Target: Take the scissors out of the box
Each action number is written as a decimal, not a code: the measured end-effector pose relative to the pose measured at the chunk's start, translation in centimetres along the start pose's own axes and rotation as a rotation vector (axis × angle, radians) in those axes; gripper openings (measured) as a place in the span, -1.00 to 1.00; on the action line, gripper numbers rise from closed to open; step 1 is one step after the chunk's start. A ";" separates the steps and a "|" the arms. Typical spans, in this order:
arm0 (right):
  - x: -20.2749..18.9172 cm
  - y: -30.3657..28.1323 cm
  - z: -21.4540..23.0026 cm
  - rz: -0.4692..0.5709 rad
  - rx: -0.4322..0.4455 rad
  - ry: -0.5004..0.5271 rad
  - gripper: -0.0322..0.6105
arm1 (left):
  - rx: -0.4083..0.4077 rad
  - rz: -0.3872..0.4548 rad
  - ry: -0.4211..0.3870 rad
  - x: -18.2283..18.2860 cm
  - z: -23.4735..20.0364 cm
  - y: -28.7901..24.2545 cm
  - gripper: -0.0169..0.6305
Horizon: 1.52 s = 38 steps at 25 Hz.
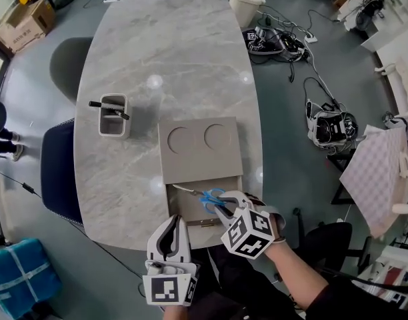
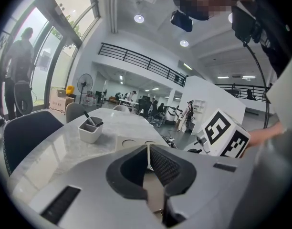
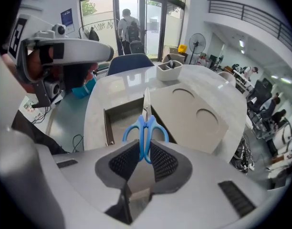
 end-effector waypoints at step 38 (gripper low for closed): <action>15.6 26.6 2.2 0.976 -0.571 -0.115 -0.69 | -0.129 0.388 -0.206 23.1 8.4 -0.4 -0.90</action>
Point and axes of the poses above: the fingertips, and each gripper's own axes: y backward along the fingers, z to its right, x out of its top, the point moved 7 cm from there along y, backward along the fingers, and after that the axes turned 14 degrees about z, right-handed, at the moved point
